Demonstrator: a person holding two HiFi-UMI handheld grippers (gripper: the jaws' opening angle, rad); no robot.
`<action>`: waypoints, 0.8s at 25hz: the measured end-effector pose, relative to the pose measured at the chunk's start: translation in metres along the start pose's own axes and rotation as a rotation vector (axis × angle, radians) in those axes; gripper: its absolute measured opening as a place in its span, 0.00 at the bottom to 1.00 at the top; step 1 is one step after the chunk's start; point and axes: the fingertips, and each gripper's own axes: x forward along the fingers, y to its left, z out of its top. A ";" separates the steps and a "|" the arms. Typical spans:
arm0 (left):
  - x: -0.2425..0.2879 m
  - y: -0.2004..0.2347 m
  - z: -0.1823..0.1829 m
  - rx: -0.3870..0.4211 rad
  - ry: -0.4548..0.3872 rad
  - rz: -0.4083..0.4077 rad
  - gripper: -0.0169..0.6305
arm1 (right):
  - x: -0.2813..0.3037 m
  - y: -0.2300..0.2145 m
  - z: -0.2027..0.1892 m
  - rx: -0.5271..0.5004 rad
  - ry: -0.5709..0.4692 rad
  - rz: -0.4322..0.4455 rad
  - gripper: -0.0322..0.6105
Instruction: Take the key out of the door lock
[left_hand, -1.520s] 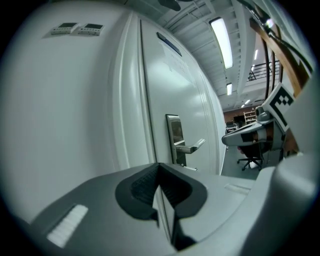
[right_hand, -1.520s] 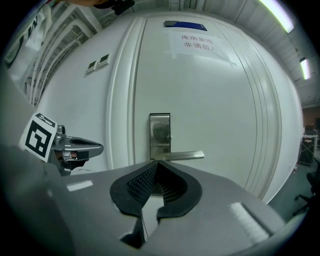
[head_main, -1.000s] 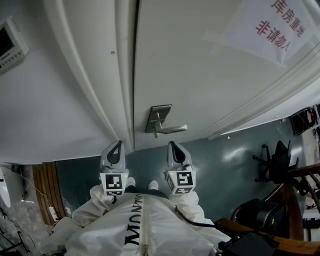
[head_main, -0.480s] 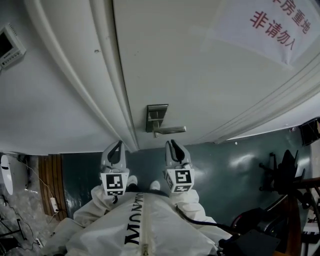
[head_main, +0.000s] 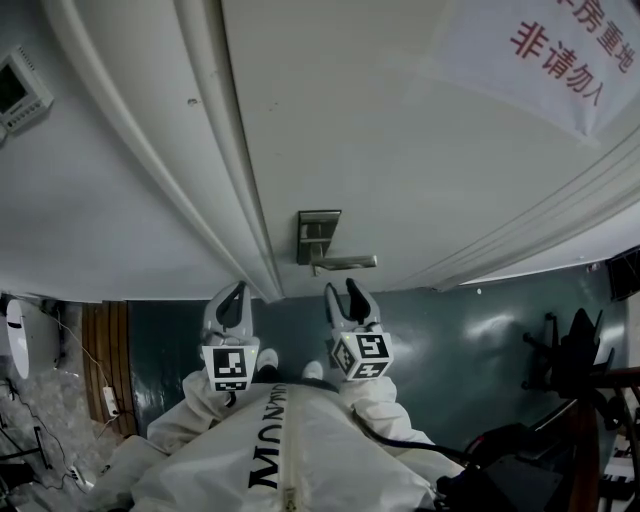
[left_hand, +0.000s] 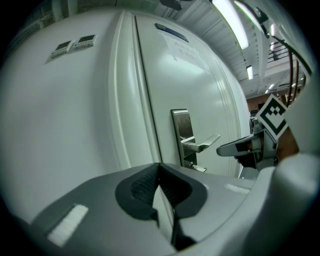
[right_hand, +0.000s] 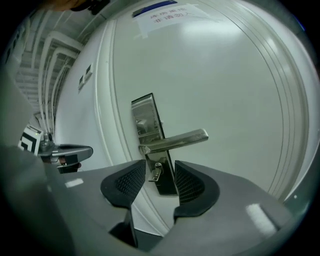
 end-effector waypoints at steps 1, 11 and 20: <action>0.000 0.001 -0.001 0.000 0.003 0.001 0.03 | 0.002 -0.001 -0.003 0.049 0.001 0.011 0.32; -0.005 0.011 -0.005 0.009 0.026 0.021 0.03 | 0.025 -0.010 -0.027 0.657 -0.046 0.113 0.33; -0.007 0.019 -0.009 0.014 0.039 0.036 0.03 | 0.043 -0.007 -0.045 1.092 -0.114 0.191 0.33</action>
